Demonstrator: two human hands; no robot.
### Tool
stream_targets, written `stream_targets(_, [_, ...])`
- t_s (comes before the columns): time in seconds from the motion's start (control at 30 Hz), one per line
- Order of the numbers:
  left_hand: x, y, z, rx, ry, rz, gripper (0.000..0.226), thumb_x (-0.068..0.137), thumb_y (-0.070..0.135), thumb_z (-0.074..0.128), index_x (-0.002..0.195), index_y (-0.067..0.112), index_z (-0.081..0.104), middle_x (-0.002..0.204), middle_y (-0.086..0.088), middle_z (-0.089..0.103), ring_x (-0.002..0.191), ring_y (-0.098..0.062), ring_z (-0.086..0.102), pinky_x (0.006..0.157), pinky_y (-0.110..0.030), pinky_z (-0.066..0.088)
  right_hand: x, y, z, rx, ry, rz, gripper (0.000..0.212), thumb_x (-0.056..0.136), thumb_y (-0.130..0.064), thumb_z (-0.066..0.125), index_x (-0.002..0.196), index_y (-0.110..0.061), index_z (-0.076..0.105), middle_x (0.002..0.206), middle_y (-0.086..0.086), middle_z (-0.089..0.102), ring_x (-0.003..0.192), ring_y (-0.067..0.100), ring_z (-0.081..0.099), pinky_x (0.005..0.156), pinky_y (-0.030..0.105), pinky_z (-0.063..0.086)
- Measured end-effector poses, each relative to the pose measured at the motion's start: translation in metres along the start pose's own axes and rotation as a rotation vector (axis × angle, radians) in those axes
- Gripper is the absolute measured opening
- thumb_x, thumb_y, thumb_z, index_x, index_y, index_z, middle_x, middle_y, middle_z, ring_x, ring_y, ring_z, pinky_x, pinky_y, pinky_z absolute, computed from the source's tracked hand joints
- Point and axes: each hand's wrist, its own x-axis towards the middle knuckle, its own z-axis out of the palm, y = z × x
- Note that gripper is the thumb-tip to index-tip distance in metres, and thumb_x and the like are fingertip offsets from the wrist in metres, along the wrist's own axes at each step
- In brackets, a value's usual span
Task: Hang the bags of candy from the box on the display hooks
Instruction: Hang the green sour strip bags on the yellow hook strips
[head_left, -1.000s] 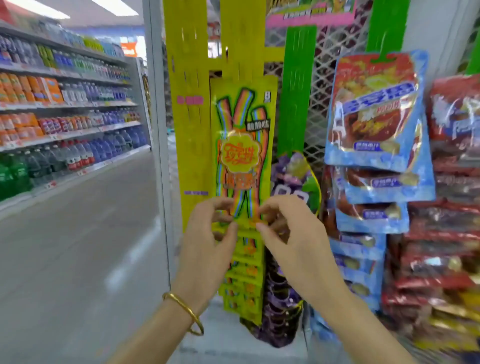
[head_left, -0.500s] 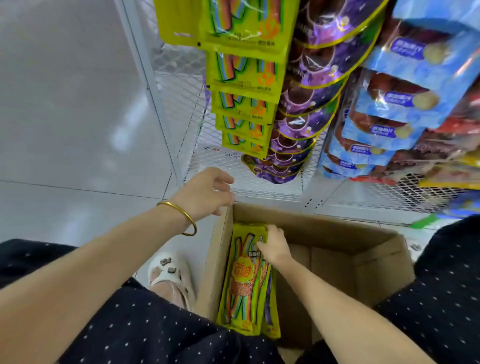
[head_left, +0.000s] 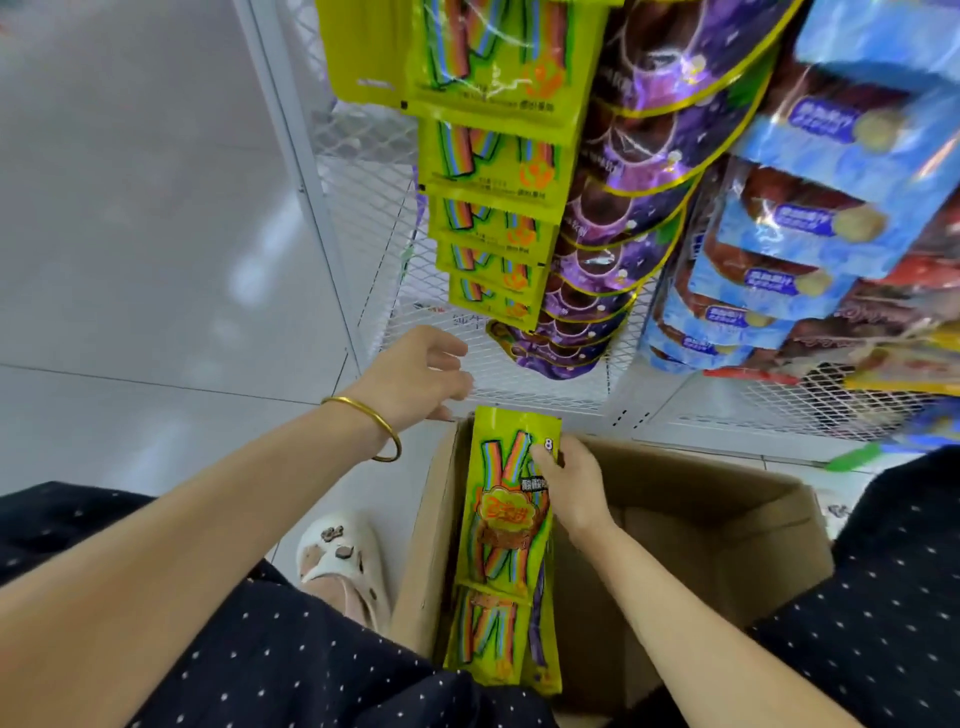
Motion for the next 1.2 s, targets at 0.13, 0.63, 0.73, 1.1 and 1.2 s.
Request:
stream_targets(0.13, [-0.007,0.032,0.0,-0.043,0.119,0.134,0.029,0.085,0.001,0.059,0.11,0.013,0.053,0.112,-0.006,0.056,0.081,-0.016,0.059,0.065,-0.024,0.053,-0.018,-0.071,-0.05,0.1,0.099,-0.302,0.026,0.088,-0.004,0.06,0.103,-0.023,0.051,0.093,-0.01,0.061,0.088,-0.005,0.058,0.074,0.013,0.045])
stream_targets(0.63, [-0.06,0.328,-0.114,-0.052,0.718,0.988,0.015,0.089,0.012,0.053,0.101,0.016,0.06,0.092,0.002,0.06,0.079,-0.007,0.056,0.079,-0.032,0.049,-0.058,-0.395,-0.204,0.003,0.521,-1.213,0.035,0.085,0.007,0.049,0.104,-0.016,0.068,0.095,-0.011,0.054,0.09,-0.016,0.046,0.081,0.0,0.032])
stream_targets(0.73, [-0.052,0.368,-0.123,-0.058,0.727,0.976,0.02,0.091,0.019,0.049,0.109,0.014,0.057,0.1,-0.003,0.059,0.093,-0.027,0.059,0.082,-0.035,0.047,-0.054,-0.443,-0.216,-0.001,0.533,-1.206,0.037,0.085,0.007,0.05,0.108,-0.018,0.064,0.102,-0.009,0.055,0.093,-0.011,0.045,0.083,-0.002,0.029])
stream_targets(1.1, [-0.054,0.427,-0.128,-0.15,0.699,1.035,0.051,0.095,0.037,0.046,0.055,0.022,0.019,0.045,0.01,0.016,0.043,-0.01,0.012,0.043,-0.026,0.007,-0.023,-0.538,-0.222,-0.043,0.618,-1.213,0.035,0.092,0.004,0.043,0.121,-0.011,0.054,0.125,0.005,0.049,0.102,-0.001,0.035,0.078,-0.011,0.02])
stream_targets(1.2, [-0.053,0.438,-0.126,-0.123,0.794,1.025,0.053,0.089,0.028,0.059,0.054,0.018,0.021,0.053,0.002,0.016,0.049,-0.013,0.013,0.04,-0.025,0.009,-0.019,-0.544,-0.221,-0.051,0.629,-1.213,0.035,0.093,0.005,0.042,0.124,-0.008,0.052,0.126,0.008,0.048,0.103,0.0,0.036,0.078,-0.012,0.018])
